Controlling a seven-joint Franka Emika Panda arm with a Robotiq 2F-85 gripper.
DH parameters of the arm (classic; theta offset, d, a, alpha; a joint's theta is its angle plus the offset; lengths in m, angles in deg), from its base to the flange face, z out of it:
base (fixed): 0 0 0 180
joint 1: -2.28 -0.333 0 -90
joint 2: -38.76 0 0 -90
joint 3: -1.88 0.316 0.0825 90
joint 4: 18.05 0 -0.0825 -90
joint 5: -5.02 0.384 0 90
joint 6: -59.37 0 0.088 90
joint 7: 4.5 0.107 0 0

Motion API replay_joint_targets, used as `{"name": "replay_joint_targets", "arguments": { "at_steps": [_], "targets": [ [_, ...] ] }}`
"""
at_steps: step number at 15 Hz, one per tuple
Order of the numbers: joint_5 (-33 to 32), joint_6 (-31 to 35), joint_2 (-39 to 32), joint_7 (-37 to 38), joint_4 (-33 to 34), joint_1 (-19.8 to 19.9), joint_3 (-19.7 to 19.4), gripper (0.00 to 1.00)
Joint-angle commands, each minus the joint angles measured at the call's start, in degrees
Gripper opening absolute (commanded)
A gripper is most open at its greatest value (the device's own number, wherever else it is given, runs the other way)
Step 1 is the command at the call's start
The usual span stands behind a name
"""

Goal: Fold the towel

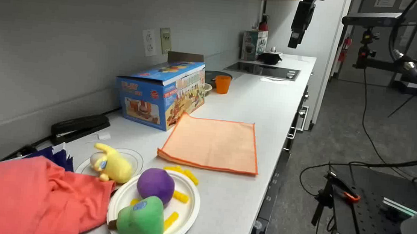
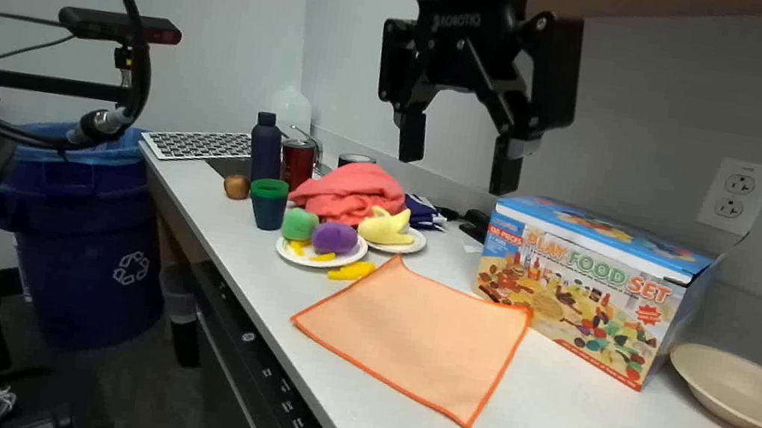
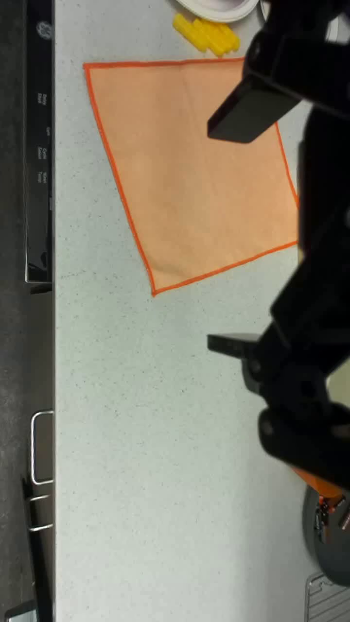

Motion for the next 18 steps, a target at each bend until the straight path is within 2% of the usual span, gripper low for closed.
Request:
{"name": "replay_joint_targets", "arguments": {
  "at_steps": [1, 18],
  "targets": [
    [0.19, -0.08, -0.08, -0.17, 0.06, 0.38, 0.28, 1.0],
    [-0.55, 1.01, -0.74, -0.24, 0.31, 0.43, 0.47, 1.0]
  ]
}}
